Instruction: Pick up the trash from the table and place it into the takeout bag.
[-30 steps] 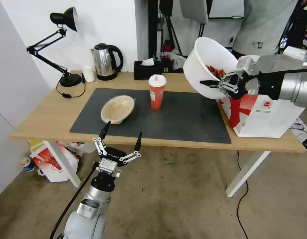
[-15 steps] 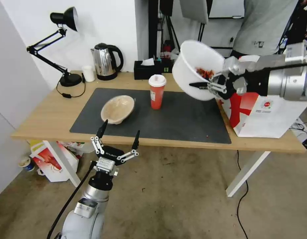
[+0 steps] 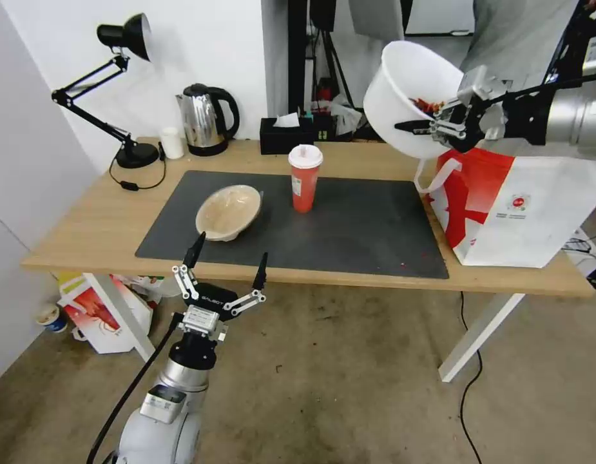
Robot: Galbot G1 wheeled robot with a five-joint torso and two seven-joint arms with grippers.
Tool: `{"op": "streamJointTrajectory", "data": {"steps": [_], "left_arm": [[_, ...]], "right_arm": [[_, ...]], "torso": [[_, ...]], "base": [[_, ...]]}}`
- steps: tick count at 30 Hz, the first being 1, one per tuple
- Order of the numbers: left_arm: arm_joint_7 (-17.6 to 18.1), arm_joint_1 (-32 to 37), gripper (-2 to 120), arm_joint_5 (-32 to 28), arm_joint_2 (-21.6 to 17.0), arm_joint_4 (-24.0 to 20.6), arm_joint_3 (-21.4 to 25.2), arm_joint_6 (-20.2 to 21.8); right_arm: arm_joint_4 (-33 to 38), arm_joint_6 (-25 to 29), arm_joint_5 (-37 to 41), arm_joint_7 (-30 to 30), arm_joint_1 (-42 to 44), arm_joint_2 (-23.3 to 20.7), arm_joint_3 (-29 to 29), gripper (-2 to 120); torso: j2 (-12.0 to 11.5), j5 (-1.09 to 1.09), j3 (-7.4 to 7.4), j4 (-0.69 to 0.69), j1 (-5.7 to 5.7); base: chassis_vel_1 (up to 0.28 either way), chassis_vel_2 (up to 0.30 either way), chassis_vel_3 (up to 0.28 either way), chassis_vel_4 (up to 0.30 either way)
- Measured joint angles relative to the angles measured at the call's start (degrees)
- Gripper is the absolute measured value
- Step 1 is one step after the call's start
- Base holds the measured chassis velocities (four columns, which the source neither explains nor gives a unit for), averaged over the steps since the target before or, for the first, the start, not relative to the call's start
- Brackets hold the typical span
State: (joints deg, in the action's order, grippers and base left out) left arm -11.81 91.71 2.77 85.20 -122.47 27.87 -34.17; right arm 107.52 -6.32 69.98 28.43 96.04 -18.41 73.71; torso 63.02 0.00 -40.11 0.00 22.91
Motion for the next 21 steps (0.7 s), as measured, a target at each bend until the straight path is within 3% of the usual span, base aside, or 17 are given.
{"op": "streamJointTrajectory", "data": {"steps": [12, 21], "left_arm": [[-0.04, 0.25, 100, -0.61, -0.4, 0.14, 0.47, -0.66], [-0.12, 0.06, 100, -0.75, -0.5, 0.77, 0.09, -0.75]], "right_arm": [[-5.67, 0.07, -1.83, 1.74, 0.05, 0.06, 0.31, 0], [-9.88, 0.48, -4.21, 2.44, 0.66, 3.16, -0.94, 0]], "torso": [[0.0, 0.0, 0.0, 0.0, 0.01], [0.01, 0.01, 0.0, 0.0, 0.01]], "base": [[0.0, 0.0, 0.0, 0.0], [0.0, 0.0, 0.0, 0.0]]}}
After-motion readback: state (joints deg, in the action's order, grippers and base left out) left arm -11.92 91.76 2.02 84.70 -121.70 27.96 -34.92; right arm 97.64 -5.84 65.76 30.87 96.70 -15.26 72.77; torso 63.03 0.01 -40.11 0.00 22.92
